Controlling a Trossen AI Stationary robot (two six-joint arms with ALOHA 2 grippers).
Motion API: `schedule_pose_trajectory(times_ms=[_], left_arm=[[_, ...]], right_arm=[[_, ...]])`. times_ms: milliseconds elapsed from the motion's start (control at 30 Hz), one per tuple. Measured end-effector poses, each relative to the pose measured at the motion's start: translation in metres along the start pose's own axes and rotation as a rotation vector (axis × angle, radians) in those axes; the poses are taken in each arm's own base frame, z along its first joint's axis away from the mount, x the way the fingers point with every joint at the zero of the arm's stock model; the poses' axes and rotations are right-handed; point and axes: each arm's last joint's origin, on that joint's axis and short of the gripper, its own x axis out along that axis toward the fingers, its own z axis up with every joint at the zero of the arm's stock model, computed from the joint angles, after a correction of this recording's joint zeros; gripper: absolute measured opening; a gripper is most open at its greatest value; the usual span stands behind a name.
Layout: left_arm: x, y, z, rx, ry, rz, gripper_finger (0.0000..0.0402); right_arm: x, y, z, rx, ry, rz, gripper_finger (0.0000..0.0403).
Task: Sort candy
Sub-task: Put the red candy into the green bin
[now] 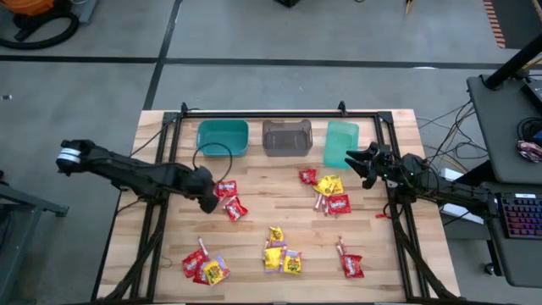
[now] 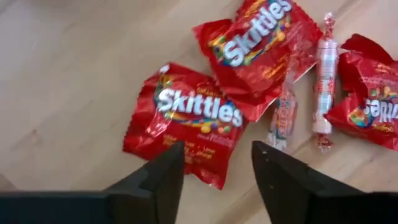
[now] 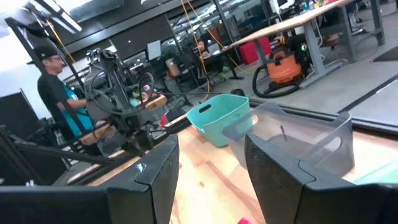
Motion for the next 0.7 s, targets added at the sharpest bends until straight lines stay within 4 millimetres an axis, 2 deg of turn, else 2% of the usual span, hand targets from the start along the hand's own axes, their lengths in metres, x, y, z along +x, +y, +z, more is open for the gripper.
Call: schedule_pose_trajectory(times_ms=[167, 433, 567, 700], left_arm=[[0.006, -0.008, 0.005, 0.069, 0.018, 0.052, 0.0196], [0.022, -0.007, 0.0, 0.092, 0.064, 0.114, 0.0188], [0.026, -0.008, 0.0, 0.094, 0.068, 0.118, 0.0172], [0.03, -0.009, 0.0, 0.098, 0.08, 0.133, 0.0137]], right_arm=[[0.0, 0.001, -0.001, 0.024, 0.015, 0.021, 0.0173], [0.0, 0.001, -0.001, 0.033, 0.017, 0.022, 0.0173], [0.0, 0.001, -0.001, 0.032, 0.015, 0.023, 0.0173], [0.0, 0.001, -0.001, 0.031, 0.015, 0.022, 0.0173]])
